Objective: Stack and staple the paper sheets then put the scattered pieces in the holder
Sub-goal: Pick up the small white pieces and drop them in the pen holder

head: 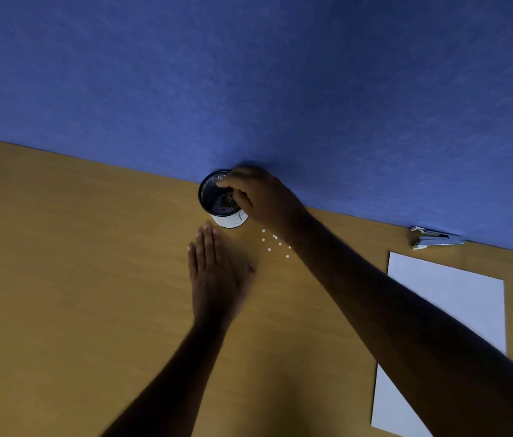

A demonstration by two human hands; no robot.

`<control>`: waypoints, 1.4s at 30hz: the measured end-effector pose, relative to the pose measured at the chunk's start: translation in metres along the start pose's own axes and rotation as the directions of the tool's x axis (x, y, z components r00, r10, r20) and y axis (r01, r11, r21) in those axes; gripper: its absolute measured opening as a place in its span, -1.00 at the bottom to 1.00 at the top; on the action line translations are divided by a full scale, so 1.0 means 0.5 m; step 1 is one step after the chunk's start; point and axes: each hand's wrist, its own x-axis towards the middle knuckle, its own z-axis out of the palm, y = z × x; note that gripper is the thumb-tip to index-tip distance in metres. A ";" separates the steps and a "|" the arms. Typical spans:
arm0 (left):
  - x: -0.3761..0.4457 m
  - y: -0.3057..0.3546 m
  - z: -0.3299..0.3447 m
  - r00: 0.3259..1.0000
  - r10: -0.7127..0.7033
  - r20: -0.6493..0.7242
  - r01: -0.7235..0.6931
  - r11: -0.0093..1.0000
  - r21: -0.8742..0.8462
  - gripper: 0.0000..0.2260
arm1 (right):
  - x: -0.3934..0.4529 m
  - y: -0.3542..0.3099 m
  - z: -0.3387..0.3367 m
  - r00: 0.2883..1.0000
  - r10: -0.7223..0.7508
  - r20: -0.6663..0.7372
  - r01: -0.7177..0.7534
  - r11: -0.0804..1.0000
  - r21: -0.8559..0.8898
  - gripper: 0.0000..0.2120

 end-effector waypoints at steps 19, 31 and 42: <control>0.001 -0.002 0.004 0.999 0.002 0.035 -0.002 1.000 0.019 -0.19 | -0.235 0.132 0.036 0.901 0.433 0.012 -0.425 0.890 -0.164 -0.35; 0.000 -0.007 0.010 0.999 0.014 0.030 -0.015 1.000 0.007 -0.17 | -0.231 0.125 0.035 0.960 0.258 0.105 -0.234 0.951 -0.200 -0.39; -0.002 -0.005 0.007 1.000 0.019 0.013 -0.019 1.000 0.010 -0.19 | -0.180 0.117 0.073 0.968 0.187 0.166 -0.148 0.964 -0.221 -0.45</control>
